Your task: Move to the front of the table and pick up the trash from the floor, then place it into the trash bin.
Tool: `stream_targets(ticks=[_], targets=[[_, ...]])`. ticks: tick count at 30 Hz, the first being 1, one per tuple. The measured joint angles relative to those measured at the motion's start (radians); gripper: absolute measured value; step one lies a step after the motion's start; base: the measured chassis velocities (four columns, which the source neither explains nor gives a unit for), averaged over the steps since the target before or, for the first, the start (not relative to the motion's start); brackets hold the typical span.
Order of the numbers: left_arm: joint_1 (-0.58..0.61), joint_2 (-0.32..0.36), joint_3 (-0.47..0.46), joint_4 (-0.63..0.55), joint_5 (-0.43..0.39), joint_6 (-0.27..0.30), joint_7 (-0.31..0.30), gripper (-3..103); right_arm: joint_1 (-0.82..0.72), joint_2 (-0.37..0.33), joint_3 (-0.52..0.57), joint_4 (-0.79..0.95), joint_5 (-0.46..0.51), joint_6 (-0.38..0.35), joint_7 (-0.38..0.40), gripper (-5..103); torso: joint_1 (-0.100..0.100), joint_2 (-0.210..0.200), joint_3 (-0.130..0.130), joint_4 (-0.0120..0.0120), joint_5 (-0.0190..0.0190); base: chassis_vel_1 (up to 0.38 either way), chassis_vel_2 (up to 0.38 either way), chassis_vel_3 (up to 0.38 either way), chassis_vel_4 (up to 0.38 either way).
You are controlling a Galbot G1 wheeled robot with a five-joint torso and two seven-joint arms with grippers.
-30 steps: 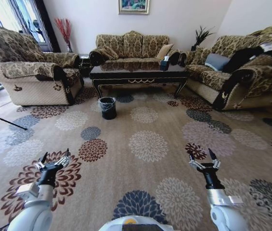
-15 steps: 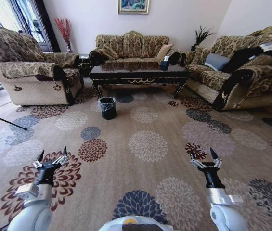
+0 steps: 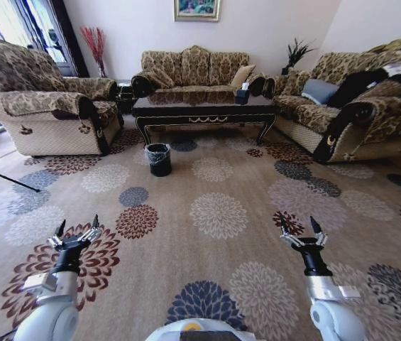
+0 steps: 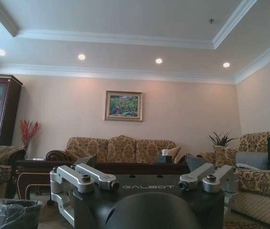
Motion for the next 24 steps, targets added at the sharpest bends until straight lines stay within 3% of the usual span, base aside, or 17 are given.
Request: stream_targets(ticks=[9,24], targets=[[0.022,-0.019,0.000,-0.009,0.034,-0.013,0.017,100,0.007,-0.013,-0.005,0.006,-0.001,-0.002,0.009,100,0.000,0.000,0.000,0.0001,-0.0001,0.000,0.000,0.000,0.000],[0.031,-0.023,-0.012,-0.019,0.011,-0.030,0.038,100,0.019,-0.015,-0.003,0.015,-0.003,-0.003,-0.001,100,0.000,0.000,0.000,0.0000,-0.0001,0.000,0.000,0.000,0.000]])
